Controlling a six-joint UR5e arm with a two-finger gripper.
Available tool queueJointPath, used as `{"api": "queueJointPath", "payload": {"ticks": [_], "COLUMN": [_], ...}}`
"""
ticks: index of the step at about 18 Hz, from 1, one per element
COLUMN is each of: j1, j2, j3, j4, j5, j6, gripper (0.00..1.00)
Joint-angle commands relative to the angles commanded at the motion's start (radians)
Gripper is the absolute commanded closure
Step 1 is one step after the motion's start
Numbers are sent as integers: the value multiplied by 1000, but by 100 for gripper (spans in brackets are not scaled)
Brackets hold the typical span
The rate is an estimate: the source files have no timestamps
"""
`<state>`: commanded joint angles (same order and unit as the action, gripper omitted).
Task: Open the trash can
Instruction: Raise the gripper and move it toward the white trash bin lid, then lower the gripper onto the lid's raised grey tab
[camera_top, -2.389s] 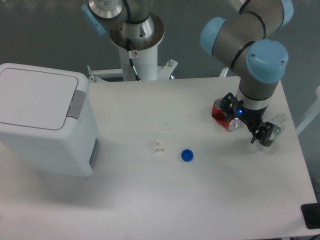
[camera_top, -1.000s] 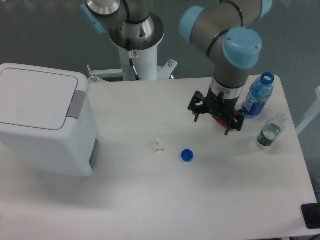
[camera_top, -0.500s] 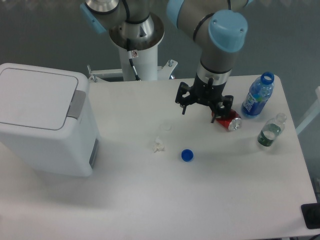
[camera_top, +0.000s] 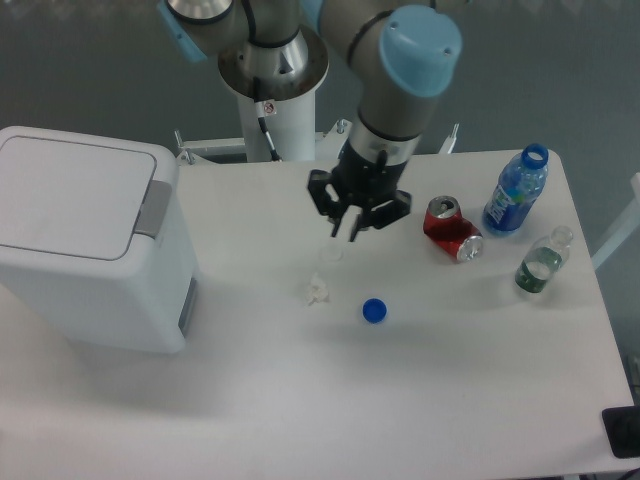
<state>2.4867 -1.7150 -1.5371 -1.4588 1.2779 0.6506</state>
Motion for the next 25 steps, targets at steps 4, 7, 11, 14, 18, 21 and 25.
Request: {"api": "queueJointPath", "payload": {"ticks": [4, 7, 11, 14, 18, 21, 25], "j1": [-32, -34, -45, -48, -60, -61, -86], "j2": [26, 60, 86, 91, 80, 81, 80], "j3": [9, 9, 9, 22, 55, 60, 60], "j4": [-26, -57, -91, -88, -84, -84, -80], "j5": [-40, -72, -90, -123, -172, -195, -210], "j6": [-12, -25, -31, -63, -91, -94, -121], "gripper": [79, 83, 96, 98, 98, 97, 97]}}
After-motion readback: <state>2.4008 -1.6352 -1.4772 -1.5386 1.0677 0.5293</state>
